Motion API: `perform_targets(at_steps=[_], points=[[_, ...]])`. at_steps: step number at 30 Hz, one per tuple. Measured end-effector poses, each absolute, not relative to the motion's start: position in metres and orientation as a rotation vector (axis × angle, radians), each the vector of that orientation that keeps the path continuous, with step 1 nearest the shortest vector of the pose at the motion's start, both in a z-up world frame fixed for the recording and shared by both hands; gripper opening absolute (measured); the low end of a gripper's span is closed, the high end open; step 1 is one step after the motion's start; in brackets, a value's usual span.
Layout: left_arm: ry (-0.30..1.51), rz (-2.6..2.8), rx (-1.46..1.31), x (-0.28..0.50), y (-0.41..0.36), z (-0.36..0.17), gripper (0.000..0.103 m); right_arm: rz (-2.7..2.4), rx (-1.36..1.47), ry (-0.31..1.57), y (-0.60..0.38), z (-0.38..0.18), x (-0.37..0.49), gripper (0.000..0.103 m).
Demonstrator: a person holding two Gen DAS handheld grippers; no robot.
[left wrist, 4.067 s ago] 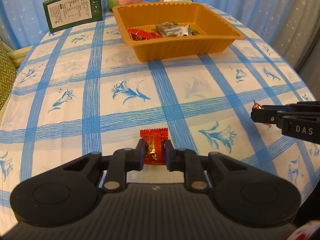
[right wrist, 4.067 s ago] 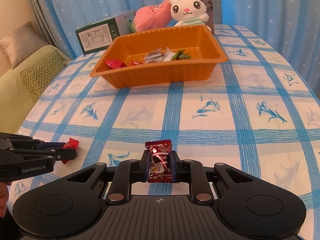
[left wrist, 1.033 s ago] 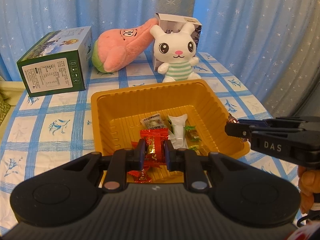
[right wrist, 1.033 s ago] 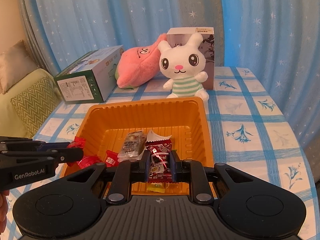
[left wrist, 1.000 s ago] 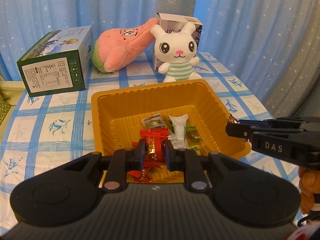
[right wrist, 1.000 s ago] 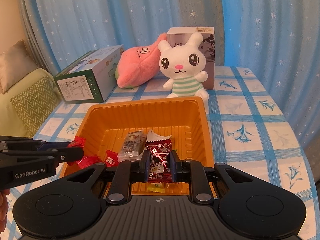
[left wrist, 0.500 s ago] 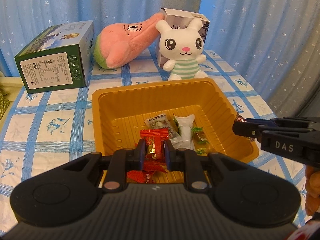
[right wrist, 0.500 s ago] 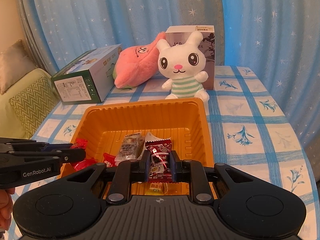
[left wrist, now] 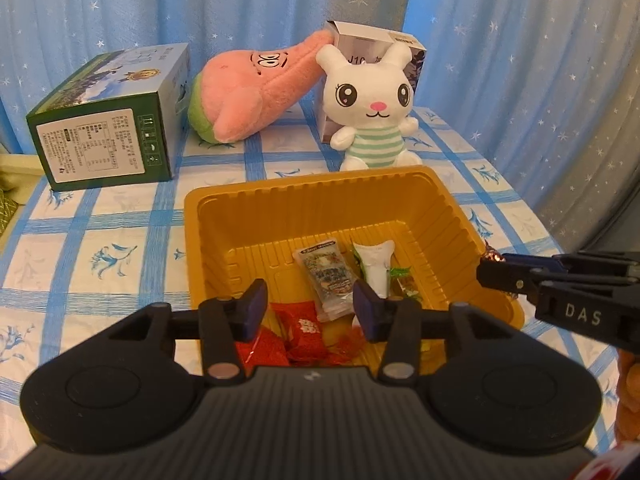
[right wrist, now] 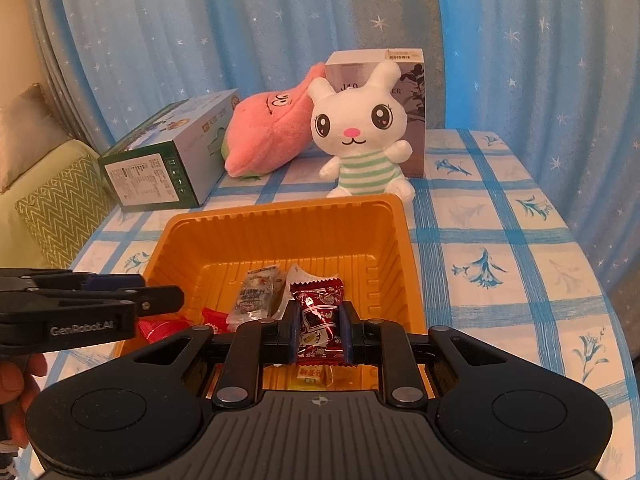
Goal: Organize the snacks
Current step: 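Lower both candies into the tray and open both grippers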
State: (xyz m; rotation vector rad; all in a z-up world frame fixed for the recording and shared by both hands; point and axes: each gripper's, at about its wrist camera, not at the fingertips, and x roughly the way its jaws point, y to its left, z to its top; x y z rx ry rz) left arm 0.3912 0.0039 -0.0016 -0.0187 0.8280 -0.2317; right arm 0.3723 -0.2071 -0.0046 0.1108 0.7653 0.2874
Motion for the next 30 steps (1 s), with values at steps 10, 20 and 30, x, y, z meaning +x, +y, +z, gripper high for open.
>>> perform_targets(at_steps=[10,20,30], points=[[0.826,-0.214,0.007,0.375,0.011,-0.007,0.060,0.292,0.125,0.766,-0.204,-0.003,0.371,0.021],[0.832,-0.213,0.030,0.371,0.010,-0.010,0.062,0.302,0.126,0.760,-0.194,0.002,0.375,0.021],[0.830,-0.201,0.034,0.363,0.014,-0.011,0.079,0.309,0.174,0.747,-0.196,0.001,0.387,0.050]])
